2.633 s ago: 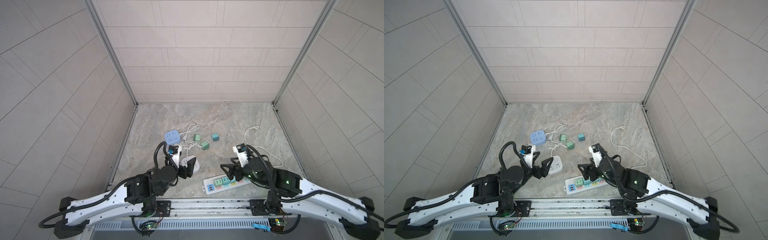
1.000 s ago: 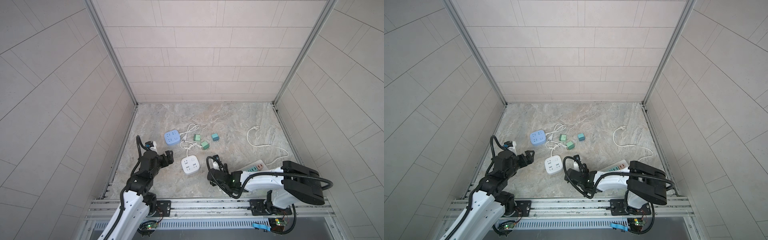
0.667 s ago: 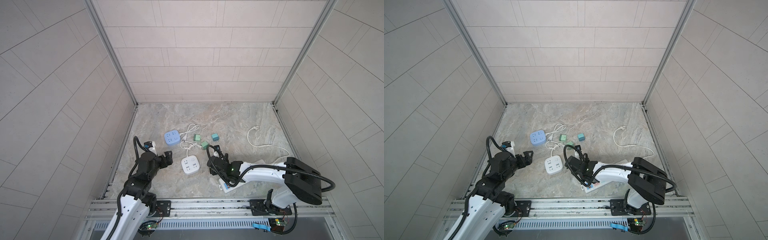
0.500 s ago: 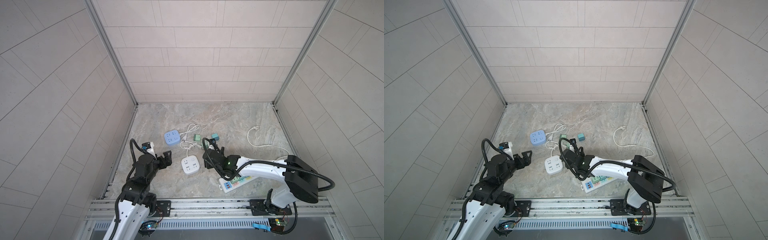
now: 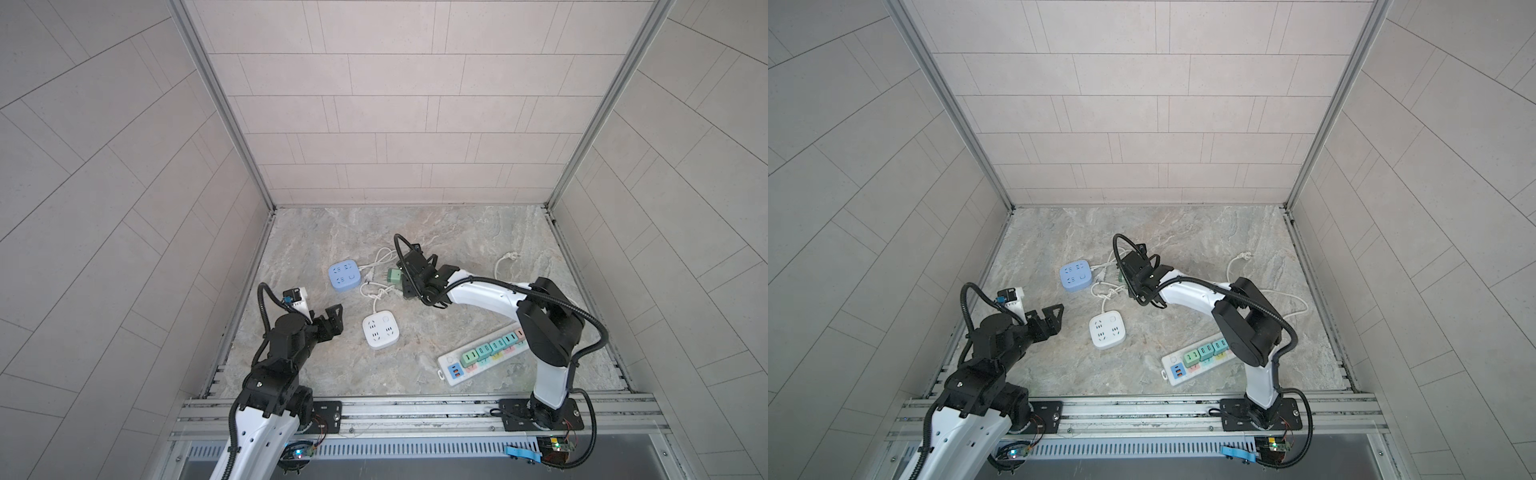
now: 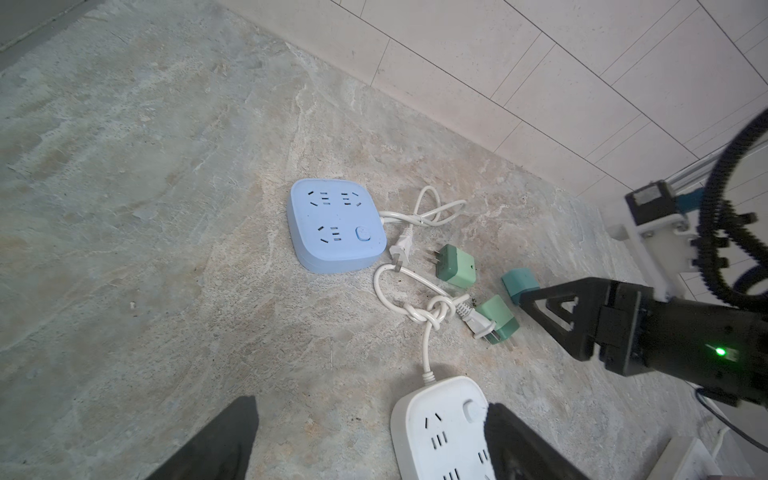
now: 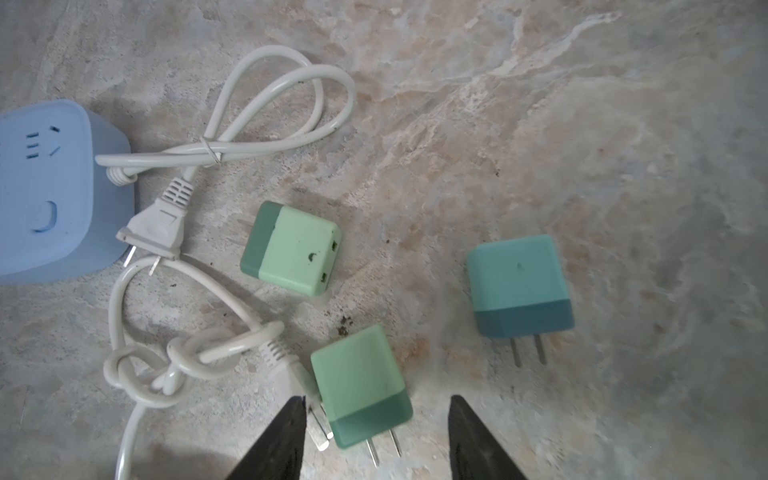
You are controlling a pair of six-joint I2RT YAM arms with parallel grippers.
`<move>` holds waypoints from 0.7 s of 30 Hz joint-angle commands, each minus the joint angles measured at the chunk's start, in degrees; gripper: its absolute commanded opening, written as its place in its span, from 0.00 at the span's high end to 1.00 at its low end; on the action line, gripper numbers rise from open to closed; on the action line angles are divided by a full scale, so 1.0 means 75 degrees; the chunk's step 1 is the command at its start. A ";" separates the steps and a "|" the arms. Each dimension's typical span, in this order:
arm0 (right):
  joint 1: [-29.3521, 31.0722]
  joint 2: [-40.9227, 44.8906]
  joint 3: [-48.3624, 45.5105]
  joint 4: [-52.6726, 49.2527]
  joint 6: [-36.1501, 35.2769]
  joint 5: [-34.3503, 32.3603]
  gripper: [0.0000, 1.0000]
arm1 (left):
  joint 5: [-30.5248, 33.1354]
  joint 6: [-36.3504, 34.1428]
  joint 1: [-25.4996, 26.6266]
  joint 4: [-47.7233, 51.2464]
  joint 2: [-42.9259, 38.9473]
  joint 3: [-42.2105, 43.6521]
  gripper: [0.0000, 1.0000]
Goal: Insert the plug
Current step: 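Move the right gripper over the loose green adapters beside the blue socket, then grasp a light green adapter with the right gripper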
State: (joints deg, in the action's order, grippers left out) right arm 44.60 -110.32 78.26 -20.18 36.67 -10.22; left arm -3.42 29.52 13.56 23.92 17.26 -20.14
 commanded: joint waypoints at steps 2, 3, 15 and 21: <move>-0.0003 -0.0656 0.0872 -0.0685 -0.0364 0.0446 0.44 | 0.0023 -0.0044 -0.0036 -0.0009 -0.0098 0.0107 0.08; -0.0003 -0.0781 0.1010 -0.0748 -0.0391 0.0476 0.44 | 0.0012 -0.0045 -0.0026 -0.0034 -0.0089 0.0112 0.08; -0.0062 -0.1002 0.1279 -0.1170 -0.0459 0.0360 0.39 | -0.0181 -0.0080 -0.0031 -0.0280 0.0487 0.0035 0.10; -0.0225 -0.0868 0.1072 -0.1327 -0.0424 0.0116 0.41 | -0.0155 -0.0080 -0.0034 -0.0272 0.0356 0.0072 0.10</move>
State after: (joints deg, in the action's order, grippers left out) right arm 43.72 -118.32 87.24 -27.79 33.41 -7.38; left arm -4.60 29.50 13.56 23.16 20.53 -19.90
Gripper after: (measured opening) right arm 0.596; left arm 0.904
